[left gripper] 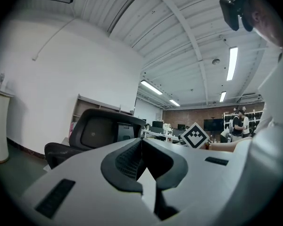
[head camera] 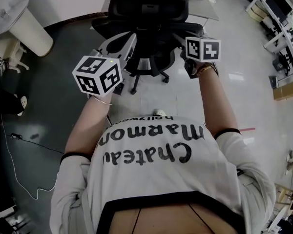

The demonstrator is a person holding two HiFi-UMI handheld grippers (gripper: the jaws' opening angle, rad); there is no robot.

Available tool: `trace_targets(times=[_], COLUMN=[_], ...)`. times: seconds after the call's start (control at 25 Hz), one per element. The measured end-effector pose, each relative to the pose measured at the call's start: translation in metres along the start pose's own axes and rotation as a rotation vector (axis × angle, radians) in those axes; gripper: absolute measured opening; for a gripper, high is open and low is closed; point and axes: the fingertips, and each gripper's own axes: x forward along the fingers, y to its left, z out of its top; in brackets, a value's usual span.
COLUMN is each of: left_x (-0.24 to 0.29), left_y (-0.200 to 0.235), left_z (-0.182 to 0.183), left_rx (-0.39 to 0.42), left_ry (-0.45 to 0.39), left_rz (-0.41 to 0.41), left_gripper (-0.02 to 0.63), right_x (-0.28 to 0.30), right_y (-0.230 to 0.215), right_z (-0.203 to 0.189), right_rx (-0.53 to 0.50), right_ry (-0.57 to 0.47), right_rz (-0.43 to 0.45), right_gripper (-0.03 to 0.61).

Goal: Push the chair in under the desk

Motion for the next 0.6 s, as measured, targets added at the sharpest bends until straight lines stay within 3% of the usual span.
trace_targets(times=[0.4, 0.6], left_x=[-0.017, -0.019], left_y=[-0.011, -0.023], left_z=[-0.011, -0.009], left_rx=[-0.044, -0.002], left_ry=[-0.022, -0.040], left_rz=[0.057, 0.068], left_gripper=[0.017, 0.017], right_x=[-0.049, -0.070], right_y=[0.059, 0.086], right_z=[-0.013, -0.001], right_rx=[0.143, 0.076], right_ry=[-0.093, -0.185], right_rz=[0.116, 0.148], right_gripper=[0.107, 0.019])
